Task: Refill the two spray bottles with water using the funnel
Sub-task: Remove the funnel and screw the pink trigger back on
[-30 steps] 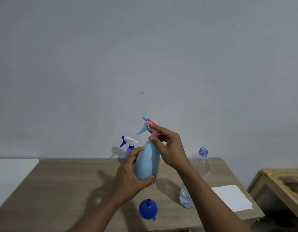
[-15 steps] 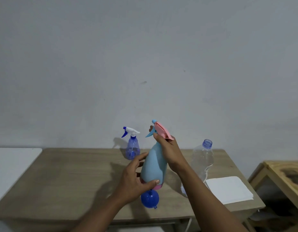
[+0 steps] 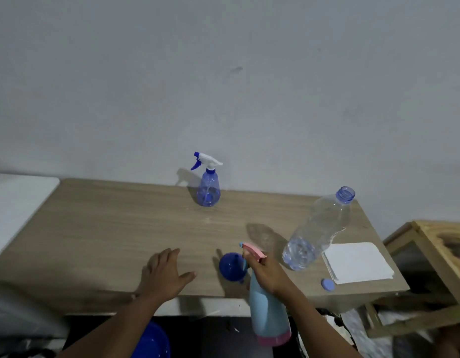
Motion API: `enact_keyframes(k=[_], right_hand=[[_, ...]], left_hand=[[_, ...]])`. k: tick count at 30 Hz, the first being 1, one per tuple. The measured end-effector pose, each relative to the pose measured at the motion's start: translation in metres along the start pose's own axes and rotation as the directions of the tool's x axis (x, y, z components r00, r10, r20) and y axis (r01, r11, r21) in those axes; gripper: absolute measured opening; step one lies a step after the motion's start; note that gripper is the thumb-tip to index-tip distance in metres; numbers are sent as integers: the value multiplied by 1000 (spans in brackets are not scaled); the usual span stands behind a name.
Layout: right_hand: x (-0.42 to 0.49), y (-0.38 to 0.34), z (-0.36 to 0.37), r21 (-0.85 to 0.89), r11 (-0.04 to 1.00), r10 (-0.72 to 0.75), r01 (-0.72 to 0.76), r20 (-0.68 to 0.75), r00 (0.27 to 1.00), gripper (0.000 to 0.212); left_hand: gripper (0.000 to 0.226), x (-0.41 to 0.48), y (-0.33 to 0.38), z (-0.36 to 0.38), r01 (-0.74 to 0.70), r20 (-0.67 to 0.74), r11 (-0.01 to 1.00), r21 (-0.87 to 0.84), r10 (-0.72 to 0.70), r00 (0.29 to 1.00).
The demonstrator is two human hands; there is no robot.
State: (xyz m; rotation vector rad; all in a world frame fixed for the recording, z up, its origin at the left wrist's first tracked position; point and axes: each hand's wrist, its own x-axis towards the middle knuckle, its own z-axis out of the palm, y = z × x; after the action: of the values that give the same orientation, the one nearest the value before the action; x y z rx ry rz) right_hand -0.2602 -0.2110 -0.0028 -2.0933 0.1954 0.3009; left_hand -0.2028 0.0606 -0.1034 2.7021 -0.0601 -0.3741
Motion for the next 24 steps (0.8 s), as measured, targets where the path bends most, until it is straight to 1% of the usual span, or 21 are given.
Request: enact_keyframes(k=[2, 3, 5, 6, 8, 10, 12, 15, 17, 19, 22, 24], right_hand=[[2, 4, 3, -46, 998, 30, -32, -42, 999, 26], [4, 6, 4, -65, 996, 63, -69, -91, 994, 30], [8, 12, 3, -80, 981, 159, -179, -208, 965, 47], [8, 16, 0, -79, 973, 191, -216, -245, 951, 50], [8, 23, -4, -74, 971, 198, -227, -282, 939, 51], [8, 25, -7, -38, 981, 171, -193, -317, 933, 48], [9, 22, -10, 51, 990, 140, -130, -385, 912, 37], [21, 10, -17, 137, 991, 69, -10, -438, 896, 27], [33, -1, -24, 160, 982, -16, 104, -474, 881, 21], [49, -13, -33, 141, 971, -92, 194, -529, 843, 18], [83, -28, -48, 79, 968, -143, 236, -600, 787, 15], [109, -34, -53, 54, 970, -162, 239, -590, 791, 7]], left_hand=[[98, 1, -5, 9, 1, 31, 999, 36, -2, 1000], [98, 0, -6, 13, -6, 25, 999, 45, 5, 1000], [99, -1, -9, 18, -9, 7, 999, 53, 9, 1000], [100, -2, -9, 21, -7, -2, 999, 52, 7, 1000], [102, -1, -10, 24, -1, -14, 999, 39, 2, 1000], [102, 1, -9, 25, 4, -23, 1000, 24, -3, 1000], [102, 5, -6, 25, 15, -37, 1000, 12, -15, 999], [95, 20, -1, 23, 29, -72, 1000, 0, -29, 997], [90, 28, 3, 20, 21, -107, 1000, 20, -19, 994], [86, 32, 5, 20, 21, -142, 998, 59, -12, 990], [80, 34, 6, 23, 21, -198, 996, 92, -3, 980], [78, 34, 6, 24, 24, -216, 995, 96, -3, 976]])
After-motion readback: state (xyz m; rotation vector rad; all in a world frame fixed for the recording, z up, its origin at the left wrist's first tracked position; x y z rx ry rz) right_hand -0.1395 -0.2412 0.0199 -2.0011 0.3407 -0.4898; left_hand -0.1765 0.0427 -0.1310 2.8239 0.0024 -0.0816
